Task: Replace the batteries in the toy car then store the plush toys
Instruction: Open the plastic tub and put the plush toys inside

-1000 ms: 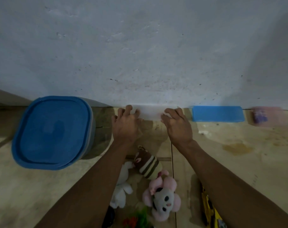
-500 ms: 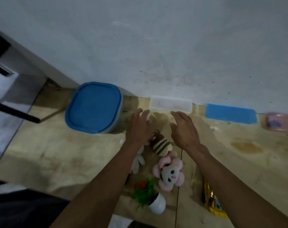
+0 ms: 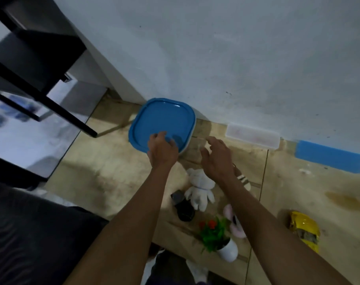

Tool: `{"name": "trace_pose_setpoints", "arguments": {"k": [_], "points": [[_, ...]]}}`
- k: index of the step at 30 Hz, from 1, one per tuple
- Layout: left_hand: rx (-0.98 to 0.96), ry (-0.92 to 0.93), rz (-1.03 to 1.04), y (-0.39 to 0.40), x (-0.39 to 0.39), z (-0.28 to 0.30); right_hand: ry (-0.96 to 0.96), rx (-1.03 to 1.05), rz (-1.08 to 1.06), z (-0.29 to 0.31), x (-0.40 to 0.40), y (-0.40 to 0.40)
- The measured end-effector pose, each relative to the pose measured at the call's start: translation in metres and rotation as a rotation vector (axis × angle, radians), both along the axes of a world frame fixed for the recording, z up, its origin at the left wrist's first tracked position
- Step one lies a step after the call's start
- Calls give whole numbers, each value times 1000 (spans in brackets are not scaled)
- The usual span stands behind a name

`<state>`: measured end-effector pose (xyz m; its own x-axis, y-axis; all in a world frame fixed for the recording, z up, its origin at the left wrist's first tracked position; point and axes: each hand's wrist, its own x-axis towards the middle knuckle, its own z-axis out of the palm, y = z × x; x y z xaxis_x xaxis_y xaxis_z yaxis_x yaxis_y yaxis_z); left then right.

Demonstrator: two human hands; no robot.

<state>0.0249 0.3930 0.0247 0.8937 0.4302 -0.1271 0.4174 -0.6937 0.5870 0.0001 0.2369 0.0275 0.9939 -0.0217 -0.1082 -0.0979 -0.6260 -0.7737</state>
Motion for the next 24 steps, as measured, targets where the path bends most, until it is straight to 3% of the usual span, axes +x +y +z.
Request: {"name": "trace_pose_setpoints", "arguments": {"k": [8,14,24], "points": [[183,201,119,61,41,-18,117,48,-141,-21,26,53],[88,407,41,112,77,-21,163,114,-247,-26,35,74],[85,448,21,135,109,-15,256,276,-638,-19,66,108]]}}
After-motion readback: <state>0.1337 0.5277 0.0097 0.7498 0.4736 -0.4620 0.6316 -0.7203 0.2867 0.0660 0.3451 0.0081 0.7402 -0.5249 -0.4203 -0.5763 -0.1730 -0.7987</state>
